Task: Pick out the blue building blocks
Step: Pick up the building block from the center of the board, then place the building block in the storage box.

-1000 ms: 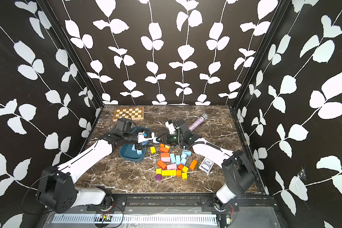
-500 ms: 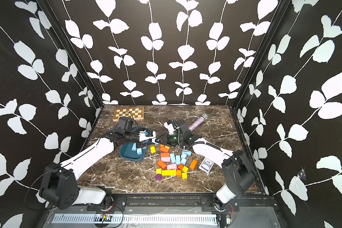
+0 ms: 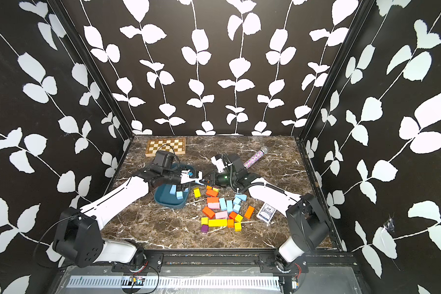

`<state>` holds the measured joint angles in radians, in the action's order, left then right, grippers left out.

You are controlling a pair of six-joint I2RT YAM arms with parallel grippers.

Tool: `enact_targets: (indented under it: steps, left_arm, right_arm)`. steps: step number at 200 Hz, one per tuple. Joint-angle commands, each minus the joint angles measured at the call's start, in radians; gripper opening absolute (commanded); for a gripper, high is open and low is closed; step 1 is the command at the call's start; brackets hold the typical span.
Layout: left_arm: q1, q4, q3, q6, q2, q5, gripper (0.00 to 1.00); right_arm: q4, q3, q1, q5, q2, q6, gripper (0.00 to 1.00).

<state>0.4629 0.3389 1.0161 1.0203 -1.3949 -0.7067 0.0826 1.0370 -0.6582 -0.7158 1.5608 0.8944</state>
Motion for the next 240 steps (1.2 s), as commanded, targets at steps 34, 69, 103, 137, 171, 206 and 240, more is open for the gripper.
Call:
enact_targets:
  steps: [34,69,103,137,171,206,240]
  left_arm:
    - [-0.004,0.03,0.01,-0.099,0.04,0.097,0.2]
    - [-0.101,0.123,-0.014,-0.383,0.064,0.25,0.18]
    - [-0.159,0.116,-0.08,-0.706,0.08,0.528,0.22]
    - [-0.168,0.081,-0.133,-0.827,0.06,0.623,0.25]
    - [-0.19,0.07,-0.128,-0.895,-0.008,0.665,0.26]
    - [-0.209,0.065,-0.114,-0.918,-0.054,0.708,0.28]
    - [-0.22,0.053,-0.11,-0.933,-0.087,0.736,0.32]
  right_arm:
    - [-0.065,-0.002,0.016,0.19,-0.076,-0.004,0.52]
    - [-0.005,-0.019,0.031,0.339,-0.078,0.043,0.52]
    - [0.031,-0.014,0.022,0.345,-0.03,0.057,0.51]
    - [0.038,-0.019,0.02,0.325,-0.003,0.055,0.51]
    - [0.038,-0.031,0.019,0.317,-0.001,0.051,0.5]
    - [0.029,-0.05,0.019,0.33,-0.019,0.043,0.49]
    - [0.03,-0.057,0.019,0.332,-0.022,0.042,0.49]
